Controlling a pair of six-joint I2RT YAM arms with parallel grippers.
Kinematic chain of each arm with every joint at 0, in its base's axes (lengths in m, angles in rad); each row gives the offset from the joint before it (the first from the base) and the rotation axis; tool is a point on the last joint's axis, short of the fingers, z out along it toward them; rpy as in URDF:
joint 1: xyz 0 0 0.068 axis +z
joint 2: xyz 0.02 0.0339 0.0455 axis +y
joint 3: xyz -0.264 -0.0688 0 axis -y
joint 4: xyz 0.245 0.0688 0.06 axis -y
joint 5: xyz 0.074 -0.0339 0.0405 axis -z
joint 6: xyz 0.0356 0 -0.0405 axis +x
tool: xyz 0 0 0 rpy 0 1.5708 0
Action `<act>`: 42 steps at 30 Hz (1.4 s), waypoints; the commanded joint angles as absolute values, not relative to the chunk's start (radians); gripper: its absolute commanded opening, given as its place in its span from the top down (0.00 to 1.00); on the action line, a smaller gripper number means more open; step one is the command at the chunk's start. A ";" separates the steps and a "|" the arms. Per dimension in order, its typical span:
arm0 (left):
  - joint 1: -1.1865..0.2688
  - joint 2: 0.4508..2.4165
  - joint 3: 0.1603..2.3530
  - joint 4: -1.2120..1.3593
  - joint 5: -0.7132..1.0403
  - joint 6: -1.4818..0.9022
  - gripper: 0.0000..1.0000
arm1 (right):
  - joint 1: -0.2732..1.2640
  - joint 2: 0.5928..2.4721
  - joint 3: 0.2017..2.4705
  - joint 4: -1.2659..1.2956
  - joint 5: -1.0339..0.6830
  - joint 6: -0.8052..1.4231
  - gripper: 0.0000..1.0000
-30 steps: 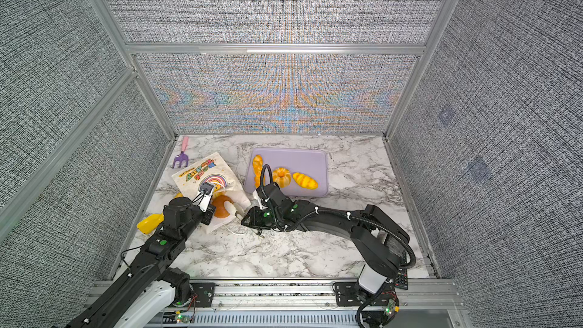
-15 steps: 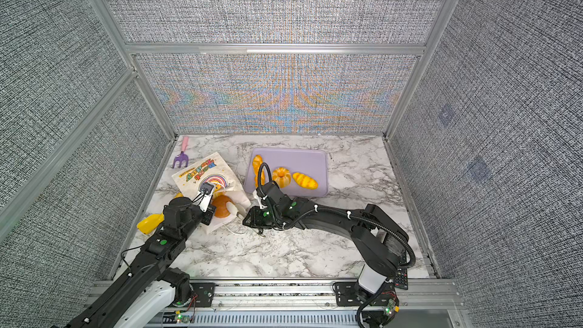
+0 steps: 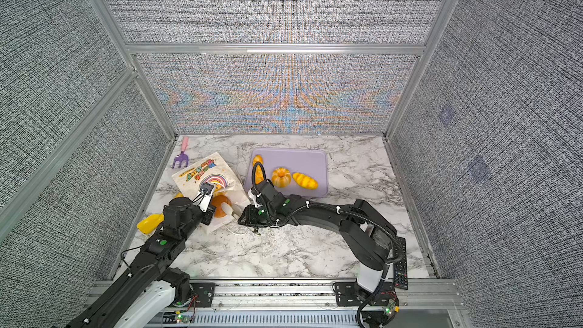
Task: Take the fake bread out of the paper bag
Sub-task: 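Pull the pinched orange bun out of the bag mouth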
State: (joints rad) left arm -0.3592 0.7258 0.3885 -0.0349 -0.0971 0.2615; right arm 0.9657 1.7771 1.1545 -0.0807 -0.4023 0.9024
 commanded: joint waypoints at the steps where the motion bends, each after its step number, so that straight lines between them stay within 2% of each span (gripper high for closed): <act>1: -0.359 0.726 0.387 -0.016 -0.077 0.268 1.00 | 0.966 1.789 1.170 -0.037 -0.417 0.907 0.58; 5: -0.359 0.728 0.387 -0.014 -0.075 0.268 1.00 | 0.965 1.801 1.169 -0.025 -0.421 0.911 0.66; 11: -0.359 0.732 0.387 -0.010 -0.072 0.270 1.00 | 0.964 1.782 1.160 -0.026 -0.428 0.909 0.93; 13: -0.358 0.736 0.388 -0.010 -0.069 0.270 1.00 | 0.962 1.771 1.154 -0.025 -0.427 0.908 0.99; 26: -0.359 0.730 0.390 -0.008 -0.087 0.241 1.00 | 0.958 1.595 1.029 -0.037 -0.418 0.898 1.00; 42: -0.359 0.767 0.404 0.006 -0.147 0.195 1.00 | 0.915 1.142 0.816 -0.410 -0.393 0.806 1.00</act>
